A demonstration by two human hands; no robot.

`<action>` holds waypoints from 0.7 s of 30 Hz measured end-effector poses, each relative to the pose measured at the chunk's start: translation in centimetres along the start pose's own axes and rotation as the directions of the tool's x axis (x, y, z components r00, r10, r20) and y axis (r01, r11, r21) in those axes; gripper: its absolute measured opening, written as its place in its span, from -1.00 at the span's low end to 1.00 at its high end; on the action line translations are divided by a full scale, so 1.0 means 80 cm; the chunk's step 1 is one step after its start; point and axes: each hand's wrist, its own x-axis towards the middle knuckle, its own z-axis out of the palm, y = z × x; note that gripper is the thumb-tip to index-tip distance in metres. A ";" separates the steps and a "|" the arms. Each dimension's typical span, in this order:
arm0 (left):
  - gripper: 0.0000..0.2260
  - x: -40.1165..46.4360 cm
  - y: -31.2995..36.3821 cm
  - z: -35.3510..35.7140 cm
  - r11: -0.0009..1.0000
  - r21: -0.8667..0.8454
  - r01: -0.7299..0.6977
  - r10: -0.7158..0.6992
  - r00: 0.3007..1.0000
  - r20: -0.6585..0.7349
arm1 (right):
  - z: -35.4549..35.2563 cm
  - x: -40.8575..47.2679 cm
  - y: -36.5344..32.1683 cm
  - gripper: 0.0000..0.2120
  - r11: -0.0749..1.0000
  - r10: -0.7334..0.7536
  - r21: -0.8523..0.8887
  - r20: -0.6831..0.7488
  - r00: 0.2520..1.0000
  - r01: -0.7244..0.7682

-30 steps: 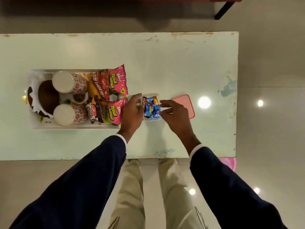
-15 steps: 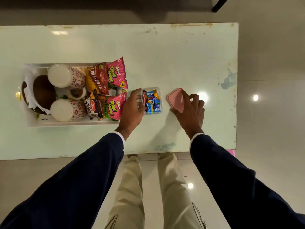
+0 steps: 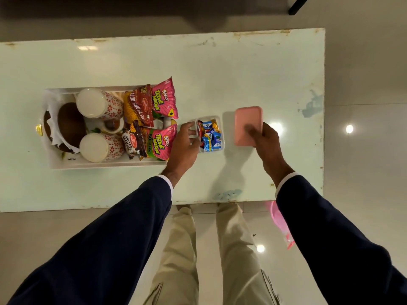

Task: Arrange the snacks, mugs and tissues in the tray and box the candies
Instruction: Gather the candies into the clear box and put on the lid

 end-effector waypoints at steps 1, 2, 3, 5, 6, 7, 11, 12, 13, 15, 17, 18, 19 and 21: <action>-0.64 -0.001 0.000 0.001 1.000 -0.003 -0.008 0.008 1.000 -0.001 | 0.006 -0.004 -0.001 -0.73 0.997 -0.001 0.079 0.052 0.999 -0.003; -0.65 -0.003 0.000 0.002 1.000 0.010 -0.019 0.019 1.000 -0.001 | 0.013 -0.007 -0.001 -0.67 0.990 -0.009 0.141 0.095 0.995 -0.005; -0.65 -0.004 -0.001 0.002 0.999 0.035 -0.029 0.029 1.000 0.000 | 0.021 -0.011 -0.002 -0.63 0.982 -0.019 0.188 0.124 0.992 -0.005; -0.64 -0.005 -0.005 0.002 0.994 0.097 -0.041 0.041 0.999 0.000 | 0.041 -0.014 -0.003 -0.60 0.991 -0.061 0.124 0.137 0.989 0.044; -0.63 -0.006 -0.006 0.002 0.991 0.129 -0.044 0.045 0.999 -0.003 | 0.050 -0.014 -0.002 -0.58 0.995 -0.097 -0.005 0.124 0.988 0.099; -0.62 -0.005 -0.007 0.002 0.987 0.157 -0.048 0.049 0.999 -0.006 | 0.059 -0.014 0.001 -0.55 0.980 -0.133 -0.138 0.107 0.985 0.147; -0.58 -0.003 -0.007 0.003 0.973 0.220 -0.071 0.072 0.997 0.004 | 0.076 -0.016 0.009 -0.34 0.957 -0.159 -0.245 0.003 0.987 0.155; -0.58 -0.003 -0.008 0.003 0.969 0.234 -0.079 0.080 0.997 0.003 | 0.080 -0.017 0.010 -0.33 0.953 -0.177 -0.251 0.003 0.984 0.173; -0.57 -0.003 -0.009 0.003 0.966 0.244 -0.089 0.091 0.996 0.000 | 0.083 -0.018 0.009 -0.34 0.941 -0.203 -0.274 0.017 0.979 0.200; -0.58 -0.004 -0.009 0.004 0.959 0.261 -0.112 0.117 0.993 -0.004 | 0.089 -0.021 0.007 -0.38 0.901 -0.241 -0.355 0.066 0.968 0.248; -0.61 -0.005 -0.008 0.004 0.954 0.273 -0.124 0.133 0.991 -0.017 | 0.094 -0.022 0.005 -0.44 0.861 -0.249 -0.436 0.090 0.964 0.263; -0.61 -0.005 -0.008 0.004 0.951 0.282 -0.126 0.138 0.990 -0.022 | 0.095 -0.022 0.004 -0.48 0.842 -0.254 -0.472 0.082 0.964 0.262; -0.61 -0.004 -0.008 0.004 0.948 0.293 -0.128 0.141 0.990 -0.025 | 0.095 -0.022 0.003 -0.54 0.821 -0.266 -0.507 0.067 0.962 0.262; -0.61 -0.002 -0.007 0.005 0.937 0.322 -0.132 0.149 0.988 -0.030 | 0.092 -0.018 0.000 -0.63 0.793 -0.291 -0.549 0.038 0.956 0.263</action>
